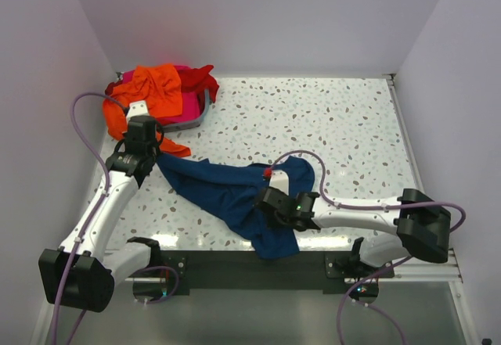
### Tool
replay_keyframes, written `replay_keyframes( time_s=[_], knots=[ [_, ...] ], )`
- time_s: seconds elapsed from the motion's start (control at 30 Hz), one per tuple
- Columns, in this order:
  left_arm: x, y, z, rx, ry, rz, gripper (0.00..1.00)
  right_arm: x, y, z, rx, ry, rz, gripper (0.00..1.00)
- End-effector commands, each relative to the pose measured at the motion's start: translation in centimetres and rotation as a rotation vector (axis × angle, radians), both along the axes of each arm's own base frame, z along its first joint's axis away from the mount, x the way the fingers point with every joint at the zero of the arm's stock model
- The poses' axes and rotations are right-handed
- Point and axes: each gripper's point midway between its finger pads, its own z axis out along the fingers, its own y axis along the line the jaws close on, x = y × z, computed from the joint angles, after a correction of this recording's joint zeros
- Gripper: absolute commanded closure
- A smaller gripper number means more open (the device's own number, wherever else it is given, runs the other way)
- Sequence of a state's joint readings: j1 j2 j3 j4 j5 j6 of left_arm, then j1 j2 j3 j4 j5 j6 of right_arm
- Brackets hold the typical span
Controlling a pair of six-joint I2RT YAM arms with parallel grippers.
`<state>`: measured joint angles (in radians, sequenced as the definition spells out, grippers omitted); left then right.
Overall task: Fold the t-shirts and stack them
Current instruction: Flatten the tshirt out
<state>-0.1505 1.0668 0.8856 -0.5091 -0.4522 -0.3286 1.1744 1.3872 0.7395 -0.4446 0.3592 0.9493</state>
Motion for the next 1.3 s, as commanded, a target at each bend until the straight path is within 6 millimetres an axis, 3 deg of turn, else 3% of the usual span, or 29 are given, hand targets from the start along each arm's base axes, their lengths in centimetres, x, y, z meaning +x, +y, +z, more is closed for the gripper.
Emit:
replay_keyframes(
  time_s=[0.0,0.1,0.2,0.3,0.37,0.47,0.53,0.67,0.7,0.73,0.8,1.1,1.27],
  knots=[
    [0.8,0.2,0.8,0.001,-0.043,-0.006,1.00,0.3,2.9,3.1,0.029,-0.059,0.034,1.00],
    [0.8,0.1,0.7,-0.002,-0.041,-0.010,1.00,-0.7,4.9,3.7,-0.002,-0.079,0.077,1.00],
    [0.9,0.0,0.5,-0.005,-0.036,-0.015,1.00,-1.7,6.3,3.1,-0.062,-0.078,0.101,0.99],
    [1.0,-0.1,0.4,-0.007,-0.032,-0.020,1.00,-2.3,6.6,2.3,-0.120,-0.073,0.104,0.78],
    [1.0,-0.3,0.3,-0.009,-0.029,-0.028,1.00,-2.5,6.4,2.5,-0.121,-0.078,0.089,0.49],
    [1.0,-0.3,0.1,-0.011,-0.024,-0.031,1.00,-2.4,5.5,3.6,-0.082,-0.091,0.042,0.40],
    [1.0,-0.4,0.2,-0.013,-0.027,-0.033,1.00,-2.2,3.7,5.3,-0.041,-0.121,-0.002,0.36],
    [1.1,-0.5,0.2,-0.017,-0.028,-0.038,1.00,-2.3,-0.5,6.8,0.031,-0.138,-0.123,0.32],
    [1.1,-0.5,0.1,-0.019,-0.026,-0.040,1.00,-2.7,-2.3,5.6,-0.001,-0.131,-0.138,0.32],
    [1.0,-0.6,0.1,-0.020,-0.026,-0.043,1.00,-2.7,-3.1,6.1,0.038,-0.135,-0.161,0.31],
    [1.1,-0.6,0.2,-0.022,-0.028,-0.047,1.00,-3.2,-4.9,4.5,0.035,-0.111,-0.208,0.31],
    [1.1,-0.8,0.0,-0.029,-0.023,-0.053,1.00,-4.8,-5.7,0.2,0.132,-0.011,-0.280,0.33],
    [1.1,-0.8,-0.1,-0.027,-0.021,-0.056,1.00,-4.8,-5.3,-0.8,0.184,-0.008,-0.280,0.35]
  ],
)
